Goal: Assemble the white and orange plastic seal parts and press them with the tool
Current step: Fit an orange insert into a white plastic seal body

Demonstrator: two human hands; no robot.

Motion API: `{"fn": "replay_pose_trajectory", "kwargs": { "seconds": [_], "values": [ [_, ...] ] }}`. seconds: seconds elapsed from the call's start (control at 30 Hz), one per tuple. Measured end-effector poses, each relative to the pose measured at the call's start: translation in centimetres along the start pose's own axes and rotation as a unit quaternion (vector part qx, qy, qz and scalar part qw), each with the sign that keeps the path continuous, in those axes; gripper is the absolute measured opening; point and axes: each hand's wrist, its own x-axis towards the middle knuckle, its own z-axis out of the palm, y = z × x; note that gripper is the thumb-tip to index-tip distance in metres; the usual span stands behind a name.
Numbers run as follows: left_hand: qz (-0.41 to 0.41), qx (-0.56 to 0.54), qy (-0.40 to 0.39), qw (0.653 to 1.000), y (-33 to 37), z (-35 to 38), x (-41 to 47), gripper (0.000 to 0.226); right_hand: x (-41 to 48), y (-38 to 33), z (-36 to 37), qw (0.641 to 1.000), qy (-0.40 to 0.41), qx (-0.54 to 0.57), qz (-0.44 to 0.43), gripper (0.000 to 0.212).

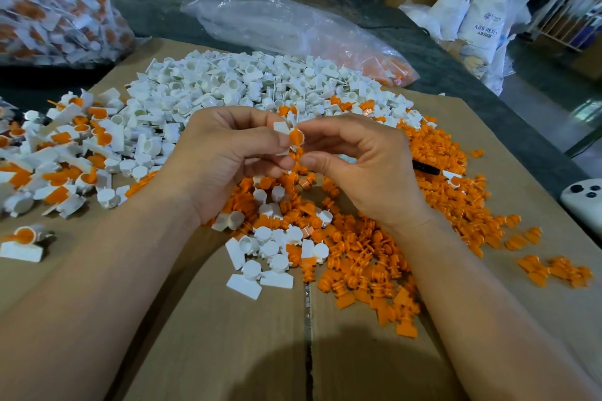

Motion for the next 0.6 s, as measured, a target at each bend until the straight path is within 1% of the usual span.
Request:
{"fn": "replay_pose_trajectory", "kwargs": {
  "seconds": [0.17,0.27,0.4,0.53,0.6],
  "values": [
    [-0.011,0.003,-0.005,1.000,-0.04,0.09,0.00,0.015,-0.02,-0.01,0.23,1.000,0.017,0.006,-0.002,0.034],
    [-0.013,0.002,-0.010,1.000,-0.02,0.12,-0.02,0.014,0.04,-0.12,0.22,1.000,0.019,0.010,-0.011,0.032],
    [-0.012,0.001,-0.020,1.000,0.02,0.06,-0.03,0.006,0.03,-0.21,0.26,1.000,0.019,0.015,-0.016,0.032],
    [-0.010,0.011,-0.030,0.999,0.00,0.09,-0.08,0.006,-0.03,-0.26,0.19,1.000,0.008,0.011,-0.020,0.029],
    [-0.006,0.012,-0.030,0.999,-0.03,0.07,-0.09,0.006,-0.03,-0.32,0.19,1.000,0.007,0.009,-0.027,0.032]
  ]
}}
